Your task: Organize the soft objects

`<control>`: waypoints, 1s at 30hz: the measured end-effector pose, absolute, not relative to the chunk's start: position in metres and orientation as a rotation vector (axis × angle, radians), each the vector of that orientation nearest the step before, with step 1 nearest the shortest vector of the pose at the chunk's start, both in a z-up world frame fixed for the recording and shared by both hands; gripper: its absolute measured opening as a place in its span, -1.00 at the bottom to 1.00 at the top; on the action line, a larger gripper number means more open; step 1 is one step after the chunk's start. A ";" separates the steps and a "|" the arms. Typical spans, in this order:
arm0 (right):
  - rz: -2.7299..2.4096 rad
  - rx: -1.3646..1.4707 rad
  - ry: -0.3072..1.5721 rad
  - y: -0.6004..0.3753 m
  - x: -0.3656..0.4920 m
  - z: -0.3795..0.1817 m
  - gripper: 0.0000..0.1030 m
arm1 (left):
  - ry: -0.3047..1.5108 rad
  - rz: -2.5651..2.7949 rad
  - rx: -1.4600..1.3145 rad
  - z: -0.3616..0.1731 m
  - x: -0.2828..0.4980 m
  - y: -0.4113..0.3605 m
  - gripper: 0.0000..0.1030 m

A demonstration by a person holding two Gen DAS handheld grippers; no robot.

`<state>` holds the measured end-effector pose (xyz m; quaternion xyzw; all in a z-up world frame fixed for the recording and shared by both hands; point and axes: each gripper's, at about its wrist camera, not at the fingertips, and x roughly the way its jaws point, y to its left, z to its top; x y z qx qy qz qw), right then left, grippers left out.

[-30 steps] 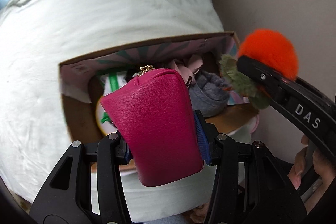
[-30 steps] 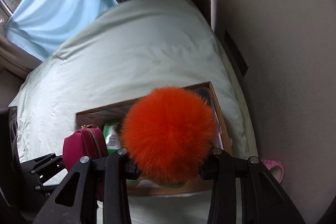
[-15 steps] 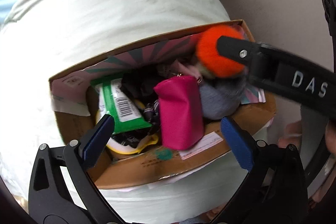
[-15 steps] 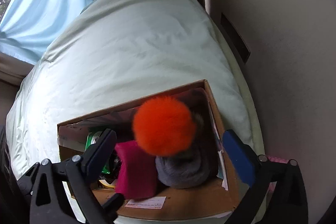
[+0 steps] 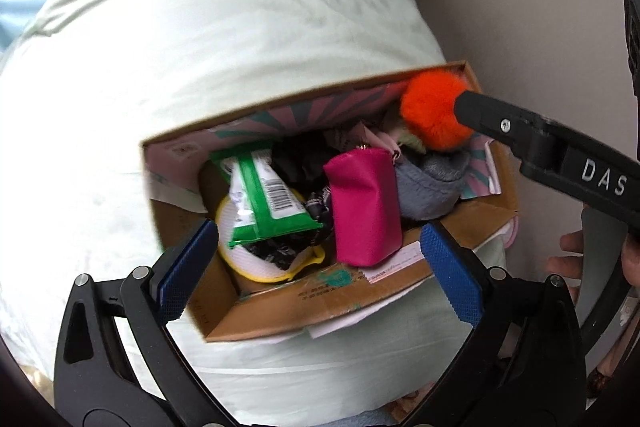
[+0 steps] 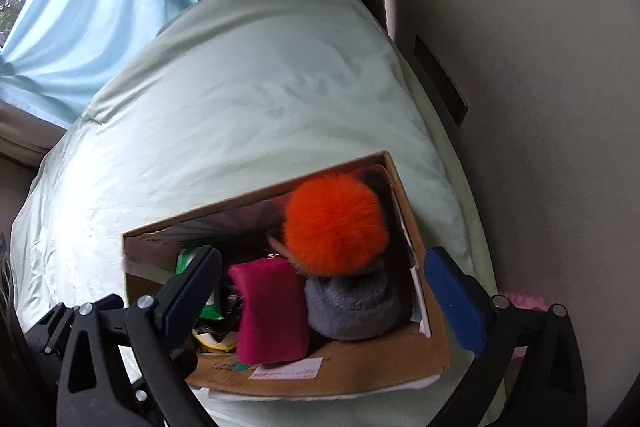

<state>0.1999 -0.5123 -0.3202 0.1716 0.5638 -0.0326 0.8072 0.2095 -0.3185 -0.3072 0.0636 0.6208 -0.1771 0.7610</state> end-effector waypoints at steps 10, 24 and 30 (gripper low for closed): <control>0.017 0.251 1.061 -0.440 0.171 -0.208 0.96 | 1.137 -0.340 0.037 -0.193 0.176 -0.225 0.96; 0.115 0.144 0.754 -0.293 0.090 -0.054 0.96 | 0.714 -0.155 -0.058 -0.035 0.087 -0.031 0.96; 0.129 0.092 0.679 -0.245 0.057 -0.022 0.96 | 0.597 -0.107 -0.034 -0.005 0.049 0.005 0.96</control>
